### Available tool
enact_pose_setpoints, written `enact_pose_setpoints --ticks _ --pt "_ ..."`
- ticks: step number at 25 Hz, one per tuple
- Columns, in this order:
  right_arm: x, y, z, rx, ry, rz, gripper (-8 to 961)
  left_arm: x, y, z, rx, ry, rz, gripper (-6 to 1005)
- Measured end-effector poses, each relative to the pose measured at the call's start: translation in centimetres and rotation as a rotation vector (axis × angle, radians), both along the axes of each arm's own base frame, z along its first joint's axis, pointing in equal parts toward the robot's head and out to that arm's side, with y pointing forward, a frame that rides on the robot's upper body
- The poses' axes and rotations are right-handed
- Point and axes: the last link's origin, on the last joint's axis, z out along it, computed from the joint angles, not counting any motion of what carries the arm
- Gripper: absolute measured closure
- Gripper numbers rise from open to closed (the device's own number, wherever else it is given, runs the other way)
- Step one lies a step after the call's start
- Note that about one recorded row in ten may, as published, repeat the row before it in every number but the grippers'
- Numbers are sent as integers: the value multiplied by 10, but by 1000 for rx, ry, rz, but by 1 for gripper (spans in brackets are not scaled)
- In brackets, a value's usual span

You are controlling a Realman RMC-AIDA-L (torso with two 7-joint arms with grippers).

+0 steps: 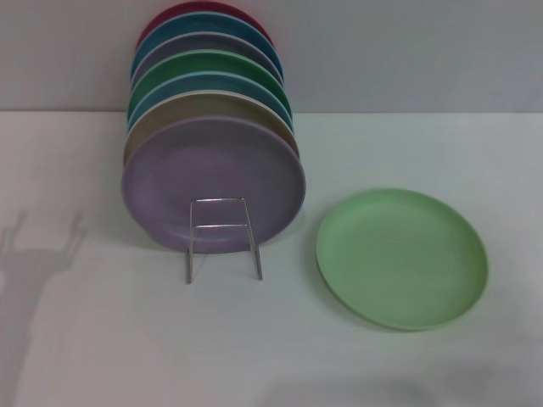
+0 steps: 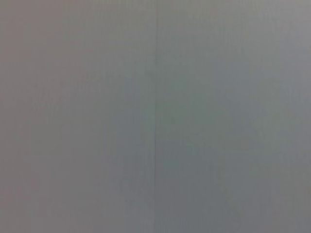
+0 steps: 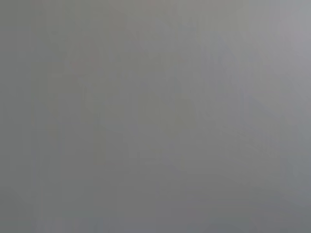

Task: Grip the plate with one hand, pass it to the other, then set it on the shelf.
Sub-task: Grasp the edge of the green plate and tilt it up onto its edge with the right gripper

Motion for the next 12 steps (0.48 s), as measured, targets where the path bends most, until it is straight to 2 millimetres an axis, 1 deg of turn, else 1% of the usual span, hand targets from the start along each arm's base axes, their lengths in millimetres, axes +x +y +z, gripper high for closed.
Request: enact_pose_setpoints --ticks 7,12 --pt "1 0 0 -3 -10 -7 390 0 -1 0 1 -2 2 170" --pt "3 0 0 -19 25 -2 389 -1 -2 0 1 -2 3 170"
